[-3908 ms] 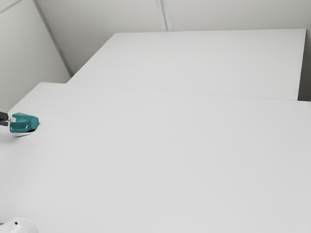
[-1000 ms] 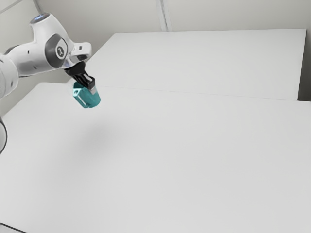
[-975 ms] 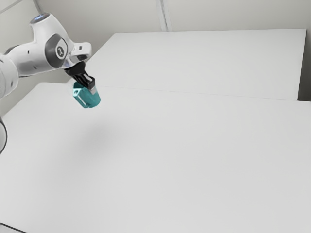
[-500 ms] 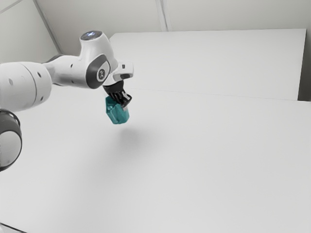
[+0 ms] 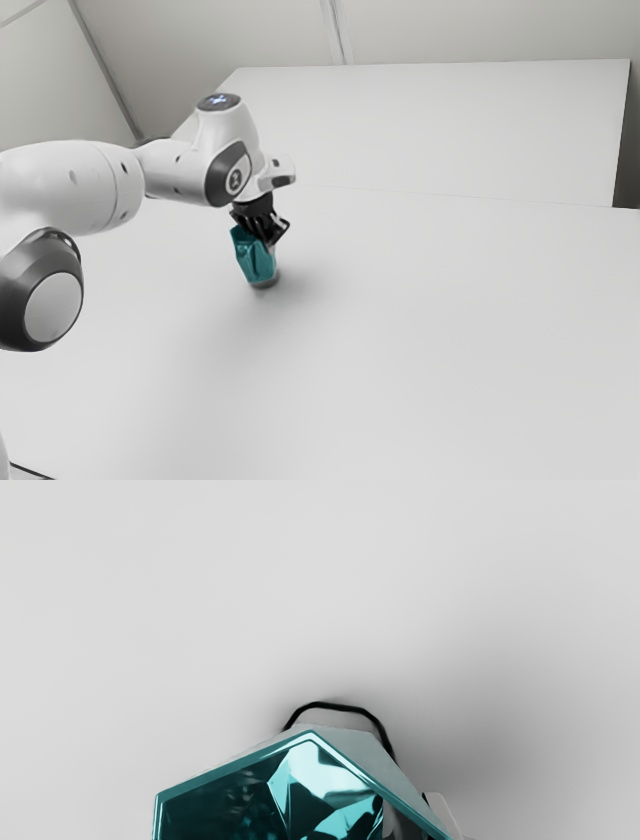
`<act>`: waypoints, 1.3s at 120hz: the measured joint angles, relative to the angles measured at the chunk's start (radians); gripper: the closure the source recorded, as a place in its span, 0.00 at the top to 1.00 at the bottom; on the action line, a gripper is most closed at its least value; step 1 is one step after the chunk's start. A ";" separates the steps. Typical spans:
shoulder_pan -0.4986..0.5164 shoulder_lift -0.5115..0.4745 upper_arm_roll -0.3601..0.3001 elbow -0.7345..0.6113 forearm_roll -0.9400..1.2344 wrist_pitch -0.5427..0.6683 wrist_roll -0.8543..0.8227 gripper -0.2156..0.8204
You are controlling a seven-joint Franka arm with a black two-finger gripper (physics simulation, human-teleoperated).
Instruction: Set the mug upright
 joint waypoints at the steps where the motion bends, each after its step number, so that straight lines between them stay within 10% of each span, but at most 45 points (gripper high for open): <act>1: 0.000 0.002 0.000 0.000 -0.001 0.000 -0.002 0.03; 48: -0.003 0.026 -0.001 -0.001 -0.013 0.005 -0.056 0.03; 91: -0.003 0.008 0.000 0.003 -0.010 -0.002 -0.066 0.62; 156: 0.092 -0.243 -0.053 0.035 0.118 -0.153 -0.054 0.78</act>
